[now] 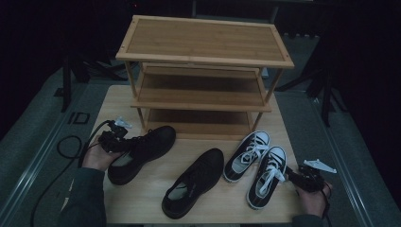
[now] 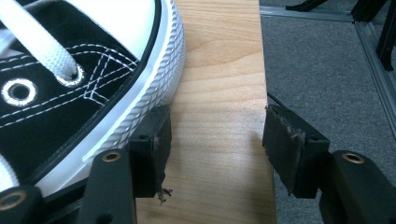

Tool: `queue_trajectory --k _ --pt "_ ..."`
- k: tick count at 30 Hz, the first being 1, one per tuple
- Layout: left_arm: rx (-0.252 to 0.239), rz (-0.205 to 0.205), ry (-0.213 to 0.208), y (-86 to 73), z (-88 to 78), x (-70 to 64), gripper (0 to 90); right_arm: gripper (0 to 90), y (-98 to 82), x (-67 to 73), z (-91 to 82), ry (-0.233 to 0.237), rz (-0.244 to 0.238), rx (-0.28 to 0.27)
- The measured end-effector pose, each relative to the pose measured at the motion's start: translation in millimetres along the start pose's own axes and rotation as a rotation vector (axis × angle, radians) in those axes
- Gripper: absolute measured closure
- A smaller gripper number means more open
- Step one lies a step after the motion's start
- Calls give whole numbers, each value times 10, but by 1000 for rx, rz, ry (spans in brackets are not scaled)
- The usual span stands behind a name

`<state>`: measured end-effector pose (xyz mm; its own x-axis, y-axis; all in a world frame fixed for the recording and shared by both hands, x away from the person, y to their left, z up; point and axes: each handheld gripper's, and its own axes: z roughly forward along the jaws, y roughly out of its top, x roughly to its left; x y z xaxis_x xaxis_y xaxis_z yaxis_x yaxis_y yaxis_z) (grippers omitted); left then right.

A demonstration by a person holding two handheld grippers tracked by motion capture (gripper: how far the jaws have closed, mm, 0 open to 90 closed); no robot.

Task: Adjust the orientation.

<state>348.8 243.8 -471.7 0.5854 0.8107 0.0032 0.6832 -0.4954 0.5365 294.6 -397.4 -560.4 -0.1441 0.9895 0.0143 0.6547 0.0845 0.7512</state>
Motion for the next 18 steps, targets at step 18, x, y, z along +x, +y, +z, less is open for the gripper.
queue_trajectory --k 18 --pt "-22 -57 -23 -38 -21 -26 778 418 0 0 0 -1 -1 0"
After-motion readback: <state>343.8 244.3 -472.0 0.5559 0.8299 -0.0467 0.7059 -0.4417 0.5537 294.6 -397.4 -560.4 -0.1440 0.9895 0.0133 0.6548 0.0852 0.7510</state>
